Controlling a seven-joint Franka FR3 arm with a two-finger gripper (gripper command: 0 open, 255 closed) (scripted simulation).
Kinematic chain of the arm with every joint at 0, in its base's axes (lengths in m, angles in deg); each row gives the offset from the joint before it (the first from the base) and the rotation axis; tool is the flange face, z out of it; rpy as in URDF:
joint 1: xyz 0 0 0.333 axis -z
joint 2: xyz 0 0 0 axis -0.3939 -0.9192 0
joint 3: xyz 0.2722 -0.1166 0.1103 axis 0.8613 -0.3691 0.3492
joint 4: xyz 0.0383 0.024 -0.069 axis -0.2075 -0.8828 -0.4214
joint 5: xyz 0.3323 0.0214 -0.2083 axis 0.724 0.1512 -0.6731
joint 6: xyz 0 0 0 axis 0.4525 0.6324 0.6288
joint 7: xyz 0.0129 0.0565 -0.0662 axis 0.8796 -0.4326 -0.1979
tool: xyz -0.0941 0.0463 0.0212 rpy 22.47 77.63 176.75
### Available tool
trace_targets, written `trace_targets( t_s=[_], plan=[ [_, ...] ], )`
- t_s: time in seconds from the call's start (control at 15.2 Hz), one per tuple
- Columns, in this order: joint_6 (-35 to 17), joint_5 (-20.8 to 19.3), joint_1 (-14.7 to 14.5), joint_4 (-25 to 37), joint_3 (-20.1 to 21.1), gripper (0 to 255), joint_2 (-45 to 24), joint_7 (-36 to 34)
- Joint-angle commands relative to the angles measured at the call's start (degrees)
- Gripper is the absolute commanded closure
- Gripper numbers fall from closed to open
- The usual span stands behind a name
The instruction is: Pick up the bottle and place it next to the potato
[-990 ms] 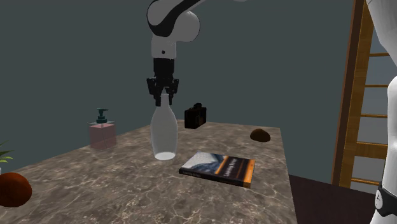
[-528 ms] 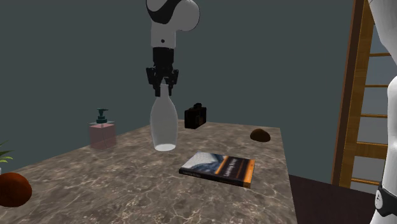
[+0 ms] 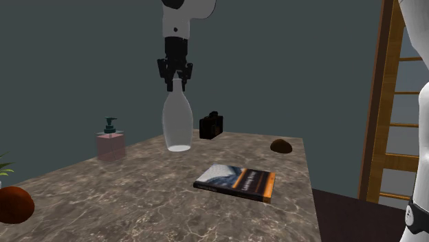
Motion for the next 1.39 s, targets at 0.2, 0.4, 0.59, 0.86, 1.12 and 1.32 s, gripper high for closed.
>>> trace_targets(
  t_s=[0.2, 0.4, 0.59, 0.86, 1.12, 1.32],
  plan=[
    [3.9, 0.0, 0.0, 4.1, 0.0, 255, -0.2, 0.0],
    [6.4, 0.0, 0.0, 7.0, 0.0, 255, -0.6, 0.0],
    [7.3, 0.1, 0.5, 6.2, -0.2, 255, 1.1, 0.8],
    [7.3, 0.3, 2.5, -0.9, -1.3, 255, 8.3, 3.9],
    [8.3, 0.4, 4.3, -6.1, -2.8, 255, 14.5, 7.2],
    [9.6, 0.3, 5.7, -9.0, -4.0, 255, 18.6, 9.8]
  ],
)
